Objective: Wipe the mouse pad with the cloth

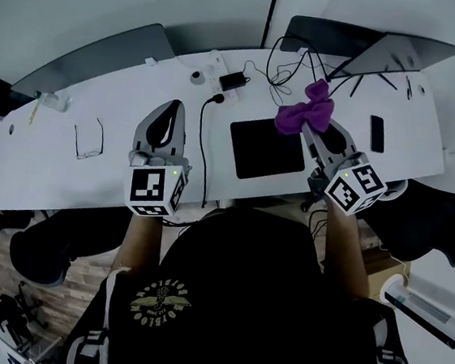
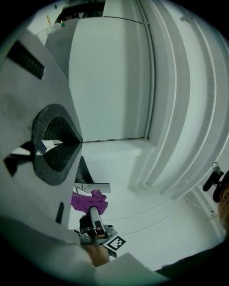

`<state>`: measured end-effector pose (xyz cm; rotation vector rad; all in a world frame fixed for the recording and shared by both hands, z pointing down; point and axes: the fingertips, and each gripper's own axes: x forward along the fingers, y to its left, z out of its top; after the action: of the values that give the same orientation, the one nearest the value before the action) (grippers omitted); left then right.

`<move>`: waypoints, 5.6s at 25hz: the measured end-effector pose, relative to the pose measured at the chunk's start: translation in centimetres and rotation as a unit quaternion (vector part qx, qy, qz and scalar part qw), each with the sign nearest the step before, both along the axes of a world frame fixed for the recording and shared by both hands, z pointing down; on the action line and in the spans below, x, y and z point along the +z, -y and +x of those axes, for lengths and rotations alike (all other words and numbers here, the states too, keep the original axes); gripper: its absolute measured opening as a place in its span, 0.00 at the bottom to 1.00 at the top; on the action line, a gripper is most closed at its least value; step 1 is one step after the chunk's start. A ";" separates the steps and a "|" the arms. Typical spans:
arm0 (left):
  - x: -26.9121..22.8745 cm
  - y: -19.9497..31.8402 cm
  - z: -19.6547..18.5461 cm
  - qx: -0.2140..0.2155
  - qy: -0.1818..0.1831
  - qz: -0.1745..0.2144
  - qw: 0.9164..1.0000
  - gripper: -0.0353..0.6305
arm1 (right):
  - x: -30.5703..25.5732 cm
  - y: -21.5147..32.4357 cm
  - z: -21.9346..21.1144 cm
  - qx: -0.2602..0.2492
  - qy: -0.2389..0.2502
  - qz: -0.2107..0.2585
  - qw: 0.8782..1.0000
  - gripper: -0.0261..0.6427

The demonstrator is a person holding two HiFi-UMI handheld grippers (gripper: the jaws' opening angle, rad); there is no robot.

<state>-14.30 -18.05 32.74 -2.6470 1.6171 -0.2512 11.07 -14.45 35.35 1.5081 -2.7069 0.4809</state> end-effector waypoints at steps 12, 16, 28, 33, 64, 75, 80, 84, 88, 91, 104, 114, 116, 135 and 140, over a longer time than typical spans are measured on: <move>4.2 2.7 -0.5 -0.021 0.007 -0.041 0.999 0.06 | 14.1 4.1 -5.0 -0.089 -0.019 -0.140 0.986 0.17; 4.9 2.9 -0.7 -0.032 0.003 -0.047 0.998 0.06 | 19.1 4.7 -6.9 -0.130 -0.016 -0.191 0.973 0.17; 8.3 3.2 -3.5 -0.109 0.024 -0.084 0.990 0.06 | 30.7 6.3 -13.1 -0.246 -0.035 -0.281 0.927 0.17; 9.3 3.0 -3.6 -0.118 0.023 -0.098 0.988 0.06 | 36.0 6.4 -14.5 -0.252 -0.041 -0.326 0.910 0.17; 7.8 5.0 0.7 -0.056 0.028 -0.073 0.995 0.06 | 38.9 5.3 3.1 -0.073 -0.118 -0.359 0.923 0.17; 6.3 3.8 -0.3 -0.060 0.032 -0.065 0.996 0.06 | 38.7 3.7 10.0 0.005 -0.118 -0.383 0.916 0.17; 5.9 3.0 -0.6 -0.054 0.032 -0.063 0.996 0.06 | 33.6 2.6 7.0 -0.050 -0.102 -0.322 0.940 0.17; 6.1 2.5 -0.2 -0.041 0.030 -0.064 0.997 0.06 | 30.4 0.5 3.6 -0.076 -0.052 -0.309 0.947 0.17; 6.3 1.9 -0.2 -0.028 0.033 -0.065 0.997 0.06 | 28.8 -1.8 -1.3 -0.120 -0.020 -0.310 0.943 0.17; 6.2 1.4 -0.6 -0.023 0.038 -0.065 0.997 0.06 | 28.6 -3.4 -5.1 -0.160 -0.007 -0.315 0.935 0.17; 6.9 -1.4 -4.1 -0.031 0.046 -0.071 0.996 0.06 | 37.1 -6.7 -11.3 -0.216 -0.081 -0.415 0.880 0.17; 7.3 -1.2 -4.8 -0.037 0.040 -0.073 0.996 0.06 | 39.1 -7.0 -7.3 -0.184 -0.155 -0.415 0.877 0.18; 7.3 -1.0 -4.0 -0.031 0.040 -0.072 0.996 0.06 | 39.2 -6.9 -6.4 -0.178 -0.161 -0.414 0.878 0.18; 7.1 1.1 8.5 -0.024 0.043 -0.075 0.996 0.06 | 40.2 -7.0 5.7 -0.158 -0.129 -0.435 0.877 0.19; 6.7 1.1 11.0 -0.033 0.045 -0.070 0.996 0.06 | 40.4 -6.8 9.3 -0.153 -0.123 -0.438 0.877 0.19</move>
<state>-3.28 -19.15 39.40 -2.6397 1.7222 -0.4965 20.35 -7.66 75.78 0.7976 -1.9831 1.1777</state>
